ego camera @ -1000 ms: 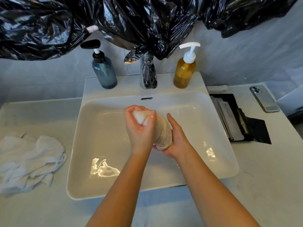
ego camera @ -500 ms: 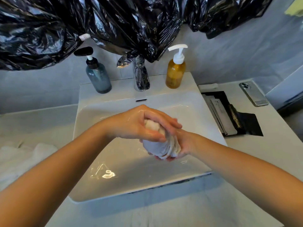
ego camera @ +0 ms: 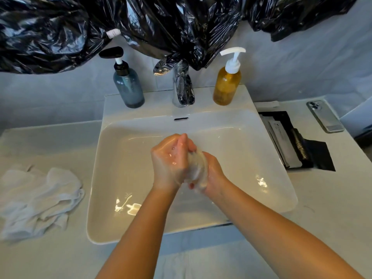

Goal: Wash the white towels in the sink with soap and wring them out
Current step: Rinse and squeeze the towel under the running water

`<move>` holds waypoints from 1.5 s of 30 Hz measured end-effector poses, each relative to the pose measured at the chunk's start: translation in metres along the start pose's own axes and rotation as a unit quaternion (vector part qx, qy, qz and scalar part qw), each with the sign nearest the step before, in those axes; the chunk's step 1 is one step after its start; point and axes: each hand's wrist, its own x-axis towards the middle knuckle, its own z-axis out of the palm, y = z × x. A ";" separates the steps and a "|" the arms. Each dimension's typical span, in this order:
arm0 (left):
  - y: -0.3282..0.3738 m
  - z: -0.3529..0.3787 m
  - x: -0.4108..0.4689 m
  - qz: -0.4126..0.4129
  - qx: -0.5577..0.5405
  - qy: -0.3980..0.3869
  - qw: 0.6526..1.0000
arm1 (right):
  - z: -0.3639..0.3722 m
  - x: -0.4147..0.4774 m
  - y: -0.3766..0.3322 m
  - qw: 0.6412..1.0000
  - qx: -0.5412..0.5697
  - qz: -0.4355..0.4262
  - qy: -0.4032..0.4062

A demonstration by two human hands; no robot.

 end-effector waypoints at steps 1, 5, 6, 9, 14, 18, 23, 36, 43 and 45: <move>-0.001 0.001 0.000 -0.015 -0.003 0.013 1.000 | 0.004 0.002 0.000 1.000 0.001 0.001 0.004; -0.004 -0.003 0.001 -0.013 -0.002 0.023 1.000 | 0.003 0.003 -0.001 0.999 -0.032 0.022 -0.007; -0.005 -0.005 0.002 -0.010 -0.005 0.029 1.000 | 0.000 0.002 -0.002 0.999 -0.037 0.029 -0.017; -0.002 -0.006 0.007 -0.006 -0.012 0.060 0.998 | -0.008 -0.004 -0.012 0.996 -0.051 0.052 -0.045; 0.005 -0.005 0.001 0.040 0.007 0.062 0.997 | -0.022 -0.009 -0.025 0.987 -0.079 0.081 -0.115; 0.013 0.002 -0.001 0.067 0.014 0.063 0.996 | -0.013 -0.006 -0.027 0.995 -0.043 0.073 -0.054; 0.014 0.017 0.013 -0.103 -0.090 0.212 0.968 | 0.005 -0.001 -0.025 0.989 -0.063 -0.083 0.103; 0.013 0.048 -0.007 -0.336 -0.199 0.327 0.861 | -0.031 -0.009 -0.028 0.961 -0.130 -0.227 0.089; 0.056 0.026 -0.006 -0.276 -0.156 0.194 0.928 | -0.029 -0.041 -0.053 0.946 -0.230 -0.228 -0.024; 0.074 0.008 0.005 -0.225 -0.174 0.120 0.951 | -0.027 -0.053 -0.067 0.978 -0.164 -0.054 -0.119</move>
